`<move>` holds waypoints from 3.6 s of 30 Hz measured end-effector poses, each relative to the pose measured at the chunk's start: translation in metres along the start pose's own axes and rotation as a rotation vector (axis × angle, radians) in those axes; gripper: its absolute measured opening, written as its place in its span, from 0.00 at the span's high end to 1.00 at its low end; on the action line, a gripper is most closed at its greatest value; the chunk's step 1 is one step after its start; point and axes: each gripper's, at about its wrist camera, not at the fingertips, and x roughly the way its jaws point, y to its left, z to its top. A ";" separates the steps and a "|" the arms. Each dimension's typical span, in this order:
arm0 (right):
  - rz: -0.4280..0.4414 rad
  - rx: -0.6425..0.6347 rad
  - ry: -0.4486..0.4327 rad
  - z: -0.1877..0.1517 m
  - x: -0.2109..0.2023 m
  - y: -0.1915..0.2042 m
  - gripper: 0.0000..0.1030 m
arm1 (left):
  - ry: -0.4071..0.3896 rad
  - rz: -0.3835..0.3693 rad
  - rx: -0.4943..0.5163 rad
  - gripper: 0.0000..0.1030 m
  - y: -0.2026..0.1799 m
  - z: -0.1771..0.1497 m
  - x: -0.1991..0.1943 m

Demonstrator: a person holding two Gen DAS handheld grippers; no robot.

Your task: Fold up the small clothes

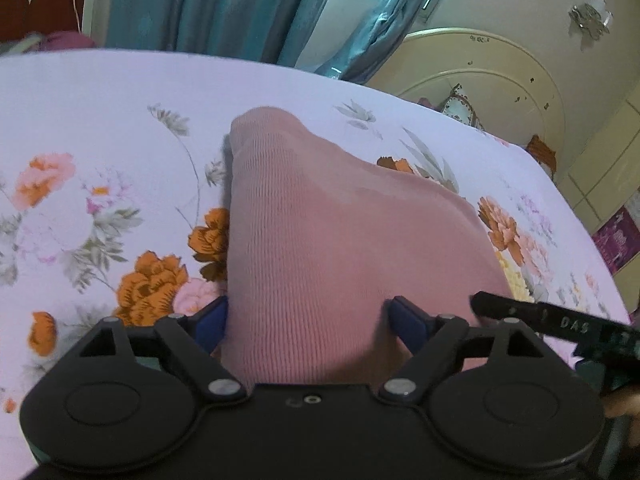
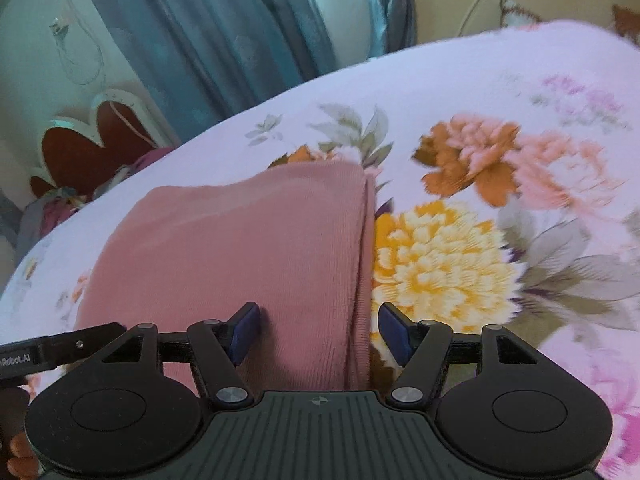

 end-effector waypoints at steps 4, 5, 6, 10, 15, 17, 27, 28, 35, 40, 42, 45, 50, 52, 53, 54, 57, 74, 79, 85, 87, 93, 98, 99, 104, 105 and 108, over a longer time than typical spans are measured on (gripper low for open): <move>0.027 -0.011 -0.006 0.000 0.006 0.000 0.45 | 0.003 -0.029 -0.031 0.29 0.005 -0.003 0.007; 0.032 -0.006 -0.003 0.000 0.007 0.001 0.56 | -0.005 -0.029 -0.034 0.30 0.004 -0.003 0.006; 0.039 0.002 0.003 0.000 0.010 0.002 0.61 | -0.012 -0.028 -0.035 0.34 0.002 -0.004 0.005; 0.058 0.006 0.019 0.000 0.010 0.009 0.79 | -0.048 -0.018 -0.008 0.60 -0.006 -0.002 -0.004; 0.118 0.010 -0.026 0.009 -0.012 0.027 0.80 | -0.074 -0.037 -0.028 0.65 -0.007 0.008 -0.021; 0.135 0.001 -0.037 0.012 -0.021 0.039 0.80 | -0.085 -0.060 -0.044 0.66 -0.005 0.013 -0.031; 0.243 -0.037 -0.041 -0.002 -0.026 0.156 0.80 | -0.183 -0.022 0.004 0.66 0.060 0.026 -0.134; 0.254 -0.043 -0.038 -0.006 -0.022 0.173 0.80 | -0.190 -0.012 0.003 0.66 0.073 0.025 -0.146; 0.280 -0.054 -0.014 -0.047 0.014 0.304 0.80 | -0.209 0.028 -0.016 0.66 0.193 0.021 -0.216; 0.286 -0.062 0.008 -0.066 0.057 0.381 0.80 | -0.217 0.078 -0.005 0.66 0.266 0.024 -0.247; 0.286 -0.078 0.014 -0.071 0.075 0.405 0.80 | -0.223 0.098 -0.008 0.66 0.289 0.026 -0.252; 0.276 -0.108 0.024 -0.078 0.104 0.426 0.80 | -0.239 0.130 0.003 0.66 0.315 0.024 -0.254; 0.212 -0.105 0.067 -0.094 0.140 0.428 0.80 | -0.198 0.219 0.045 0.63 0.347 -0.002 -0.233; 0.207 -0.076 0.071 -0.097 0.141 0.420 0.75 | -0.214 0.230 0.075 0.56 0.352 -0.013 -0.228; 0.181 -0.066 0.064 -0.098 0.139 0.416 0.67 | -0.226 0.239 0.102 0.55 0.350 -0.016 -0.228; 0.143 -0.067 0.049 -0.099 0.137 0.412 0.65 | -0.228 0.244 0.118 0.54 0.347 -0.016 -0.229; 0.087 -0.058 0.052 -0.095 0.134 0.406 0.65 | -0.224 0.246 0.095 0.44 0.348 -0.010 -0.236; -0.063 -0.265 -0.020 -0.087 0.184 0.459 0.90 | -0.251 0.283 0.115 0.53 0.361 0.023 -0.203; -0.070 -0.244 -0.013 -0.085 0.184 0.453 0.90 | -0.258 0.289 0.117 0.55 0.358 0.019 -0.209; 0.003 -0.261 -0.064 -0.098 0.131 0.458 0.90 | -0.263 0.274 0.109 0.53 0.349 0.003 -0.243; 0.029 -0.279 -0.068 -0.108 0.113 0.462 0.90 | -0.265 0.275 0.122 0.53 0.345 -0.005 -0.252; 0.006 -0.368 -0.039 -0.150 0.097 0.469 0.90 | -0.234 0.295 0.160 0.53 0.335 -0.028 -0.257; -0.066 -0.315 0.005 -0.166 0.107 0.443 0.90 | -0.217 0.333 0.198 0.53 0.327 -0.038 -0.254; -0.058 -0.284 0.003 -0.164 0.101 0.443 0.90 | -0.217 0.333 0.197 0.53 0.326 -0.039 -0.257; -0.040 -0.294 -0.029 -0.180 0.069 0.454 0.90 | -0.198 0.290 0.160 0.53 0.326 -0.054 -0.274; -0.061 -0.293 -0.009 -0.184 0.071 0.453 0.90 | -0.186 0.287 0.164 0.53 0.325 -0.060 -0.275; -0.089 -0.256 0.042 -0.199 0.081 0.438 0.90 | -0.146 0.299 0.169 0.53 0.326 -0.075 -0.266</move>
